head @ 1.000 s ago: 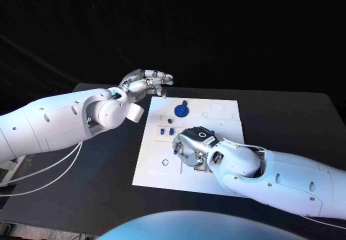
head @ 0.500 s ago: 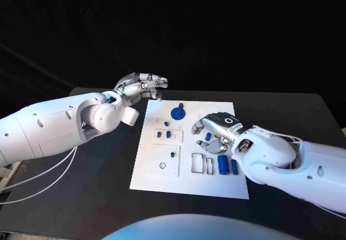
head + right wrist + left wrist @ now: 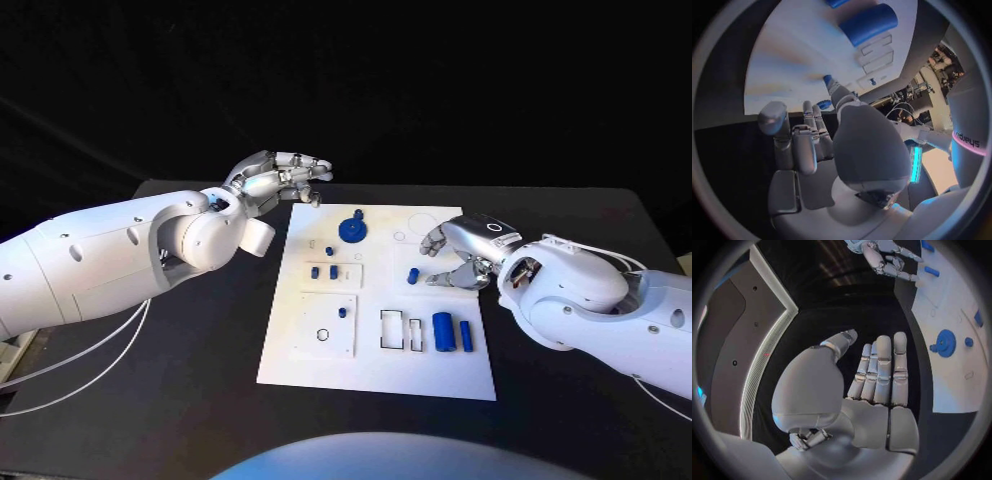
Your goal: Assemble the parts on the task board
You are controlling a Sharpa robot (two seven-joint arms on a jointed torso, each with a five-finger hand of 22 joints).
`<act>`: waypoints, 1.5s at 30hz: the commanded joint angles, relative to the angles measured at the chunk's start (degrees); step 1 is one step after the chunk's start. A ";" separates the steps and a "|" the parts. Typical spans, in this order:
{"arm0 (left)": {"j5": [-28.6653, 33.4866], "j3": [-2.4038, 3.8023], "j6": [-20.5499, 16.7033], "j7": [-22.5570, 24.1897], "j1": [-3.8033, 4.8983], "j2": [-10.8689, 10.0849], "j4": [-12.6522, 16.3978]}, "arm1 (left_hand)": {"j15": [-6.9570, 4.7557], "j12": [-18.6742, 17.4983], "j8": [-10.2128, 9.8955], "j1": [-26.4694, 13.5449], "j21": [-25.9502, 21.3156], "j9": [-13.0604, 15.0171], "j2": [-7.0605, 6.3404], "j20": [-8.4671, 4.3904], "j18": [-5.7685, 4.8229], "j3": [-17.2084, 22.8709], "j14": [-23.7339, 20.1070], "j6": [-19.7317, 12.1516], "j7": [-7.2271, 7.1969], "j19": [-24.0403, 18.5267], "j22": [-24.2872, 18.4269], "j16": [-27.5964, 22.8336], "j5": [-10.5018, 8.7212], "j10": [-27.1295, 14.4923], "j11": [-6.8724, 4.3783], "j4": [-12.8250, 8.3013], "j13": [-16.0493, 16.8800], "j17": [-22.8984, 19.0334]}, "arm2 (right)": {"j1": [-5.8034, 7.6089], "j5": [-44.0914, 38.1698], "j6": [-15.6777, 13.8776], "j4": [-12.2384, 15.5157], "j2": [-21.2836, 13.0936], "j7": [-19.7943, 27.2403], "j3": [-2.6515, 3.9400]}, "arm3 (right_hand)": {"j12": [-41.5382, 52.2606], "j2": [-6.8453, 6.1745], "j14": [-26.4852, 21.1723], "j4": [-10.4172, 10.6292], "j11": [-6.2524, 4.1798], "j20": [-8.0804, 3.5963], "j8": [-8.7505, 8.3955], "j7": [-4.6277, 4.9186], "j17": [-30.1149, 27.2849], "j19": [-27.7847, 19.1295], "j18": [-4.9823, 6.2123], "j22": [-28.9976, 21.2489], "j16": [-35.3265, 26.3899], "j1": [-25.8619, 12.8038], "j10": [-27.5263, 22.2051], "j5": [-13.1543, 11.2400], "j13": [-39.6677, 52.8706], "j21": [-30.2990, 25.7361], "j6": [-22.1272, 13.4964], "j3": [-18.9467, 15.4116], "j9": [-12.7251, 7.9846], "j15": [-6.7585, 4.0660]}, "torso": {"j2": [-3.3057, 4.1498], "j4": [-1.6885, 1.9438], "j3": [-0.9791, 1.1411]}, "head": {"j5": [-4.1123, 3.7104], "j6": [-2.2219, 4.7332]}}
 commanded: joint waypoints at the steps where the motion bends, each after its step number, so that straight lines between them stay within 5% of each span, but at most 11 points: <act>1: 0.28 0.02 1.18 0.18 0.06 0.10 0.09 | -0.01 0.34 0.22 0.30 -0.36 0.04 0.37 -0.01 0.64 -0.18 -0.21 -0.35 -0.14 -0.07 -0.05 -0.19 0.04 -0.58 0.00 -0.02 -0.07 -0.05 | 0.06 0.97 2.69 -0.54 0.46 0.35 -0.05 | 0.55 0.14 2.68 0.87 -0.09 0.33 0.45 -0.28 0.08 0.23 0.07 0.23 0.13 0.82 0.00 0.24 -0.10 0.21 0.54 0.06 -0.15 0.28 | 0.10 0.13 -0.04 | -0.10 0.12; 12: 0.25 0.01 1.16 0.16 0.07 -0.04 0.08 | -0.01 0.34 0.22 0.30 -0.36 0.04 0.37 -0.01 0.64 -0.18 -0.21 -0.35 -0.14 -0.07 -0.05 -0.19 0.04 -0.58 0.00 -0.02 -0.07 -0.05 | -0.62 2.17 2.83 -1.96 2.99 1.57 -0.32 | 1.50 1.04 3.06 3.18 -0.87 -0.28 1.08 -0.87 1.35 1.33 -0.23 1.30 0.88 2.82 4.28 -0.15 -0.10 1.68 2.36 5.27 -1.64 -0.39 | 0.14 0.14 -0.06 | 0.08 -0.05; 30: 0.21 0.01 1.17 0.11 0.07 -0.08 0.05 | 0.01 0.45 0.26 0.38 -0.43 0.03 0.48 0.01 0.65 -0.20 -0.20 -0.38 -0.12 -0.02 -0.20 -0.15 0.02 -0.74 0.02 -0.03 -0.07 -0.15 | -1.45 3.12 3.03 -2.88 4.60 2.06 -0.47 | -0.28 -0.88 3.27 4.97 -1.42 -0.73 2.19 -1.20 2.29 1.93 -0.43 2.36 1.51 1.46 9.03 -1.25 -0.63 2.55 4.67 15.67 -2.54 -0.86 | 0.08 0.10 -0.03 | 0.18 -0.54; 35: 0.21 0.01 1.16 0.10 0.07 -0.07 0.05 | 0.01 0.45 0.26 0.38 -0.43 0.03 0.48 0.01 0.65 -0.20 -0.20 -0.38 -0.12 -0.02 -0.20 -0.15 0.02 -0.74 0.02 -0.03 -0.07 -0.15 | -1.49 3.16 2.14 -3.12 4.71 1.76 -0.48 | -0.46 -0.24 3.35 4.14 -2.11 -1.20 3.70 -1.96 2.66 2.09 -0.45 2.70 1.72 1.38 11.04 -3.03 -0.28 2.73 6.45 20.18 -1.60 -1.40 | 0.05 0.08 -0.06 | 0.19 -0.62; 45: 0.20 0.01 1.25 0.02 0.07 -0.06 -0.02 | 0.01 0.50 0.28 0.44 -0.45 0.04 0.54 0.02 0.66 -0.19 -0.20 -0.38 -0.12 0.00 -0.25 -0.13 0.02 -0.80 0.03 -0.04 -0.07 -0.20 | -1.54 2.06 -4.51 -3.06 4.43 -1.55 -0.46 | -0.29 1.54 3.51 1.72 -3.30 -2.18 7.23 -3.11 3.32 2.35 -0.50 3.17 2.00 0.46 14.20 -3.88 0.93 2.90 7.57 25.39 2.21 -2.44 | 0.00 0.11 -0.07 | 0.23 -0.77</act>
